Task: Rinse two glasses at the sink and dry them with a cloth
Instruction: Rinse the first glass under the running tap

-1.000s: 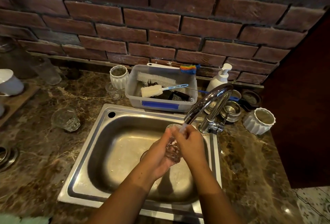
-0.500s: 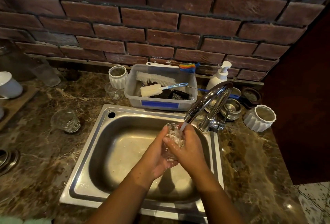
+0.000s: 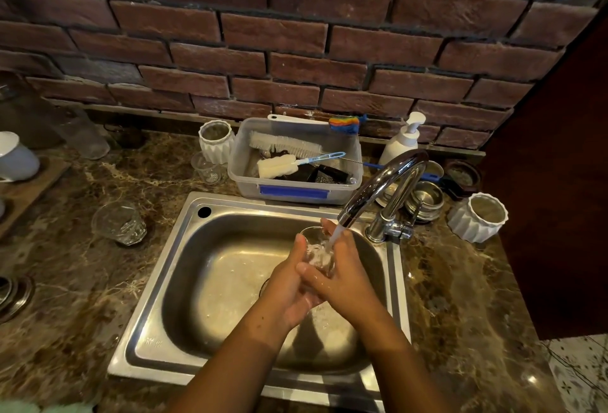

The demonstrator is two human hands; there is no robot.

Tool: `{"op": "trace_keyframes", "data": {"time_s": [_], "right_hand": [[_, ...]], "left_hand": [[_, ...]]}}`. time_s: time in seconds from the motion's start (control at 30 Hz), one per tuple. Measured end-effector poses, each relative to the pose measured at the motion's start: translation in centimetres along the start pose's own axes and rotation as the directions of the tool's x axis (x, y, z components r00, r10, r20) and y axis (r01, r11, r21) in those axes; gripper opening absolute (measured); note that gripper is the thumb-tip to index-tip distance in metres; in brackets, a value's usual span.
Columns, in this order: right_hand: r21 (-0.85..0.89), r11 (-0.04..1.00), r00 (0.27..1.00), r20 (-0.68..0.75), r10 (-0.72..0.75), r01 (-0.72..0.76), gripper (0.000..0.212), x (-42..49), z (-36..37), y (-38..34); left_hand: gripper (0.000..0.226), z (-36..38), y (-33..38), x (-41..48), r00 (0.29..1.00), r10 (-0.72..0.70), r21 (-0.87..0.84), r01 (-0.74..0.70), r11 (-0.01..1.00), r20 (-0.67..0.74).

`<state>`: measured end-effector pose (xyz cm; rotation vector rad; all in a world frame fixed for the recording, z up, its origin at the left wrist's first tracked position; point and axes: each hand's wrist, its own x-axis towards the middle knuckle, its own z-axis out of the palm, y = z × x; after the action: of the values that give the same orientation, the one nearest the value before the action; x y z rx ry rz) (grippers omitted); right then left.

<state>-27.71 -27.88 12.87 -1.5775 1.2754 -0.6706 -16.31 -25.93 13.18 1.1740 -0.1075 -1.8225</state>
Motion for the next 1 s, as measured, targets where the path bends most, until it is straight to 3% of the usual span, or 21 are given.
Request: {"op": "trace_keyframes", "data": {"time_s": [0.07,0.17,0.2,0.4,0.47,0.53,0.6,0.67,0.73,0.8,0.9,1.0], "right_hand": [[0.008,1.000,1.000,0.000,0.001,-0.001,0.069,0.0,-0.1,0.2],[0.102,0.992,0.983,-0.160,0.085,-0.069,0.024,1.0,-0.2,-0.2],[0.114,0.991,0.972,-0.215,0.090,-0.067,0.020,1.3,-0.3,-0.2],[0.100,0.981,0.832,-0.548,-0.085,0.166,0.024,0.6,0.3,-1.0],[-0.066,0.978,0.846,-0.493,-0.205,0.198,0.025,0.1,0.7,-0.6],[-0.122,0.979,0.910,-0.364,-0.196,0.162,0.019,-0.3,1.2,-0.2],[-0.003,0.995,0.965,-0.245,-0.095,0.097,0.012,-0.6,1.4,-0.2],[0.136,0.990,0.989,-0.144,-0.020,0.040,0.015,-0.7,1.1,-1.0],[0.345,0.936,0.996,-0.038,0.084,-0.066,0.020,-0.6,0.5,-2.0],[0.420,0.902,0.994,0.007,0.106,-0.099,0.020,-0.3,0.0,-2.6],[0.068,0.993,0.995,0.008,-0.096,0.096,0.023,-0.3,-0.5,-2.6],[-0.378,0.875,0.953,0.134,-0.271,0.302,0.023,-0.6,-1.1,-2.7]], "left_hand": [[0.054,0.0,-0.2,-0.1,1.000,-0.011,0.023,0.011,1.000,-0.014],[0.053,-0.1,-0.5,-0.2,1.000,-0.006,0.065,0.007,0.998,-0.021],[0.051,-0.1,-0.4,-0.3,1.000,-0.002,0.069,0.002,0.998,-0.008],[0.041,0.8,0.2,-1.1,0.999,0.014,-0.123,-0.010,0.992,0.038],[0.039,1.0,0.7,-1.0,0.999,0.020,-0.191,-0.013,0.981,0.035],[0.035,0.8,1.3,-0.7,0.999,0.049,-0.200,-0.052,0.978,-0.022],[0.034,0.4,1.5,-0.1,0.986,0.127,-0.070,-0.135,0.988,-0.110],[0.029,0.5,1.5,0.2,0.944,0.297,0.165,-0.273,0.948,-0.144],[0.021,0.6,1.5,0.4,0.871,0.483,0.385,-0.418,0.823,-0.086],[0.019,0.3,1.8,0.6,0.833,0.554,0.463,-0.490,0.738,-0.002],[0.025,0.0,2.3,0.8,0.918,0.397,0.357,-0.375,0.856,0.010],[0.037,-0.3,3.0,0.7,0.996,0.085,0.112,-0.083,0.990,-0.012]]}}
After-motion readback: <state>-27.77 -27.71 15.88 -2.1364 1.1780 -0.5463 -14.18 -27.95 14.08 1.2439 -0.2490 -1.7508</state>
